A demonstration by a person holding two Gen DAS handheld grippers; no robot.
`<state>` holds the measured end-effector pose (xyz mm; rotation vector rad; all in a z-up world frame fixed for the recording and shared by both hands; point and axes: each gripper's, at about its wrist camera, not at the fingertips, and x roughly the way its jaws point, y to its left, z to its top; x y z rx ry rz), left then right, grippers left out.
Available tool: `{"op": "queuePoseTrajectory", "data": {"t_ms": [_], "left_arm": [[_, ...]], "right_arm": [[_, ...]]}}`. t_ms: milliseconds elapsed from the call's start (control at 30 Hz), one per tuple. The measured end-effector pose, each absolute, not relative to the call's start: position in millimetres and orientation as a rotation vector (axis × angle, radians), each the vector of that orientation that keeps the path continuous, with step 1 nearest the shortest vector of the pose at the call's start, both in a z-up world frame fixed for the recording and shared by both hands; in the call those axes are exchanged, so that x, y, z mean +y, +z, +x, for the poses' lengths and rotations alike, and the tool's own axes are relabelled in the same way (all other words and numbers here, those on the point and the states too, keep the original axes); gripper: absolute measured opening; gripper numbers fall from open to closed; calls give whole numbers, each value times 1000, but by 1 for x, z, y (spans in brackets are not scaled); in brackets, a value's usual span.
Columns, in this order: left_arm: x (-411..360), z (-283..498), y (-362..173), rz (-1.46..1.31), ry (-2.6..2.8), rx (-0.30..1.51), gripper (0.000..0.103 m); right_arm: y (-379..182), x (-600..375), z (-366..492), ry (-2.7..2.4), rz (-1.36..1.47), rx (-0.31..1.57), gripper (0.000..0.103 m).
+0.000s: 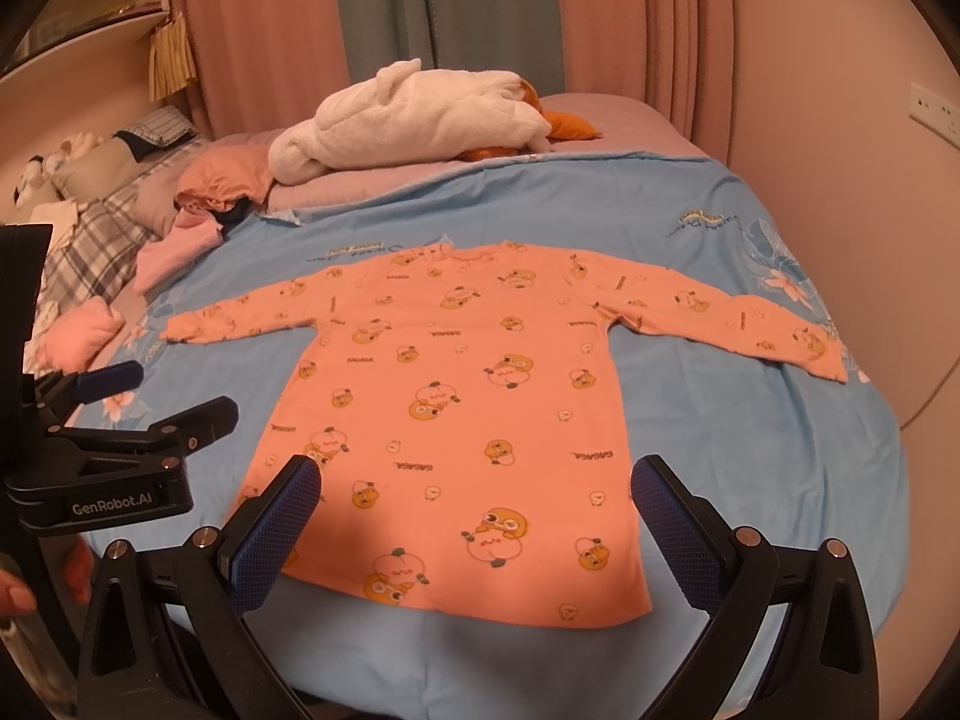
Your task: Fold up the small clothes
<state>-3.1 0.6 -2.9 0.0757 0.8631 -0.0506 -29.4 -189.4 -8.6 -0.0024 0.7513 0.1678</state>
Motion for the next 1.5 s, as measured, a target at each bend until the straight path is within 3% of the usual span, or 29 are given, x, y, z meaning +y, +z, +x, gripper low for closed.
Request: {"op": "queuePoseTrajectory", "data": {"t_ms": [800, 1067, 1500], "left_arm": [[6, 2, -15, 33, -83, 883, 103], [39, 41, -87, -306, -121, 1086, 103], [33, 109, -110, -295, -151, 1107, 103]], "right_arm": [[-12, -187, -27, 171, 12, 760, 102], [-84, -234, 2, 335, 388, 846, 102], [-122, -387, 43, -68, 701, 768, 102]]}}
